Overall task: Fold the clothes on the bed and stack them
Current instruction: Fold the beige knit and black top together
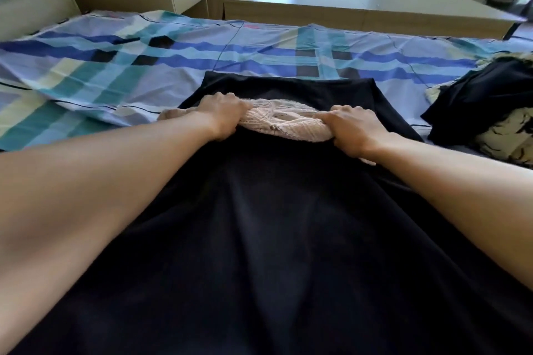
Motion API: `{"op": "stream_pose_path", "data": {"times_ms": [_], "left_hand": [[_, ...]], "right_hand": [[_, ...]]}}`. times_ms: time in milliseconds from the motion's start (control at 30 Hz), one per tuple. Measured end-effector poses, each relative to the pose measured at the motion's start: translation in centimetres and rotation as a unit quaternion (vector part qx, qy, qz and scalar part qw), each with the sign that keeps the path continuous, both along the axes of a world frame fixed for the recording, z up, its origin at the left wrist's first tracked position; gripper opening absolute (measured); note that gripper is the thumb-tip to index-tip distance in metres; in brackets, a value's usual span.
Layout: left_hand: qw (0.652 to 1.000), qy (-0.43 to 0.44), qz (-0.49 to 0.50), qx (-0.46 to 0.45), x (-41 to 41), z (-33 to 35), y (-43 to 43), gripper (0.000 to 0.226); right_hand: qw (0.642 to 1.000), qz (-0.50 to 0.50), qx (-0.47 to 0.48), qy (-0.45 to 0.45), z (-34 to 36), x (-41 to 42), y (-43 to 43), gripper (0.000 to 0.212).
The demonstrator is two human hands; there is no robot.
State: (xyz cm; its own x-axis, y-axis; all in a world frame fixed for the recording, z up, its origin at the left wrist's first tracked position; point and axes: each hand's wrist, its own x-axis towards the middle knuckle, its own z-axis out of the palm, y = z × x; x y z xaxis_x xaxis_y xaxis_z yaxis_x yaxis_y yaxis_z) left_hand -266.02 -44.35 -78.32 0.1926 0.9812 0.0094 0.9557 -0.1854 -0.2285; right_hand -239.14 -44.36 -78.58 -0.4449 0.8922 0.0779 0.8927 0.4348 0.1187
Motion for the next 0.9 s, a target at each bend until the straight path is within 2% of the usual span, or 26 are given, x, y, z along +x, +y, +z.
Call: {"op": "stream_pose_path", "data": {"times_ms": [133, 233, 333, 467, 567, 633, 700, 767, 833, 900], "left_hand": [[0.994, 0.063, -0.066, 0.054, 0.5, 3.7, -2.0, 0.027], [0.989, 0.102, -0.101, 0.043, 0.7, 6.5, -5.9, 0.021], [0.98, 0.128, -0.139, 0.058, 0.9, 7.7, -12.5, 0.027], [0.975, 0.141, -0.169, 0.034, 1.0, 4.6, -21.4, 0.065], [0.962, 0.18, -0.19, 0.079, 1.7, 2.0, -27.2, 0.055], [0.959, 0.139, -0.214, 0.122, 2.0, 1.5, -29.8, 0.048], [0.96, 0.118, -0.228, 0.113, 2.3, 1.3, -31.8, 0.027], [0.959, 0.1, -0.244, 0.103, 2.3, 0.8, -33.2, 0.02], [0.962, 0.102, -0.245, 0.059, 2.3, 0.7, -34.4, 0.029], [0.965, 0.12, -0.229, -0.041, 2.2, 1.3, -35.0, 0.058]], "right_hand": [[0.998, 0.042, 0.055, -0.011, 3.3, 0.2, -0.9, 0.035], [0.994, 0.083, 0.067, -0.021, 5.8, 1.4, -4.3, 0.041], [0.986, 0.127, 0.081, -0.07, 7.7, 1.8, -10.6, 0.05], [0.967, 0.18, 0.125, -0.126, 6.1, 2.9, -19.8, 0.045], [0.967, 0.191, 0.128, -0.106, 3.9, 3.6, -25.2, 0.047], [0.969, 0.195, 0.111, -0.102, 2.7, 4.0, -27.8, 0.048], [0.97, 0.199, 0.095, -0.098, 2.3, 4.4, -30.0, 0.051], [0.973, 0.2, 0.065, -0.095, 2.1, 4.8, -31.5, 0.055], [0.976, 0.185, -0.023, -0.116, 2.0, 5.3, -32.6, 0.061], [0.969, 0.16, -0.129, -0.135, 2.6, 5.8, -32.5, 0.083]]}}
